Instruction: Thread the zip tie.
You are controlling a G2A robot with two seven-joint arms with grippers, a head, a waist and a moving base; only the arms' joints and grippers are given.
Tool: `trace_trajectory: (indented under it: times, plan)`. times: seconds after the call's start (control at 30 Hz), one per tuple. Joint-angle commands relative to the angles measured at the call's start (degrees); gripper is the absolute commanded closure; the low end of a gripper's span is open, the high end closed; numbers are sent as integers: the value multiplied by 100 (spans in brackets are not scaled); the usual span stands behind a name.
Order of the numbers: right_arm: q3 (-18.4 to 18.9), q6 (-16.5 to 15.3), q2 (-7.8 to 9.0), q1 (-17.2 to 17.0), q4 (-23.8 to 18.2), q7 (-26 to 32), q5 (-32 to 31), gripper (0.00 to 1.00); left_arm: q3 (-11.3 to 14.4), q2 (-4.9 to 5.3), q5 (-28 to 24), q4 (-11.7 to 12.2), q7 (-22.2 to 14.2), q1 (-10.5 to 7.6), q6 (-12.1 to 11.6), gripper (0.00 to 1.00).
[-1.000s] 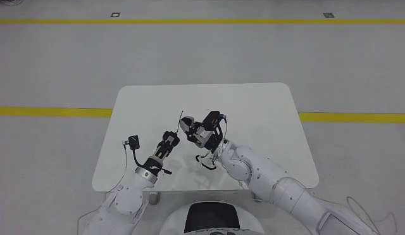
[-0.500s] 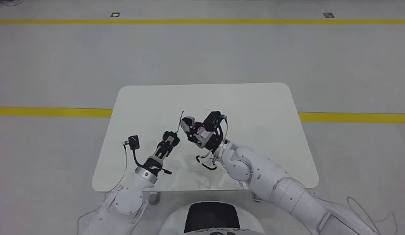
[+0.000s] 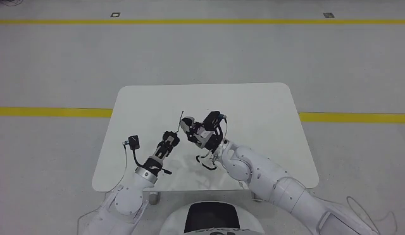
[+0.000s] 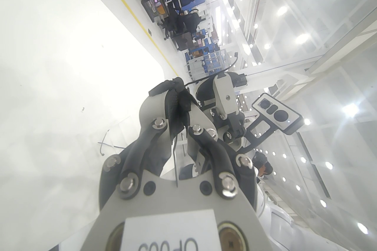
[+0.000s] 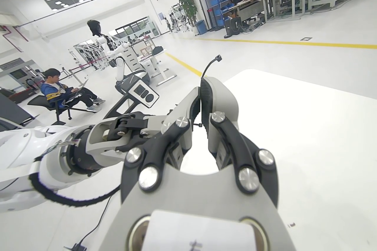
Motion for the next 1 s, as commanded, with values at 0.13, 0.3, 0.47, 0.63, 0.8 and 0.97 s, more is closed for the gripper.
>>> trace_trajectory:
  times: [0.13, 0.3, 0.47, 0.63, 0.8, 0.97]
  plan:
    - [6, 0, 10, -7, -5, -64, -40, 100, 0, 0, 0, 0, 0, 0, 0, 100]
    - [24, 0, 20, -27, -20, -65, -46, 100, 0, 0, 0, 0, 0, 0, 0, 100]
    - [18, 0, 27, -32, -45, -56, -49, 100, 0, 0, 0, 0, 0, 0, 0, 100]
    - [9, 0, 30, -26, -50, -41, -39, 100, 0, 0, 0, 0, 0, 0, 0, 100]
    - [-4, 0, 27, -13, -35, -26, -1, 100, 0, 0, 0, 0, 0, 0, 0, 100]
    - [-28, 0, 20, 9, -8, -11, 38, 100, 0, 0, 0, 0, 0, 0, 0, 100]
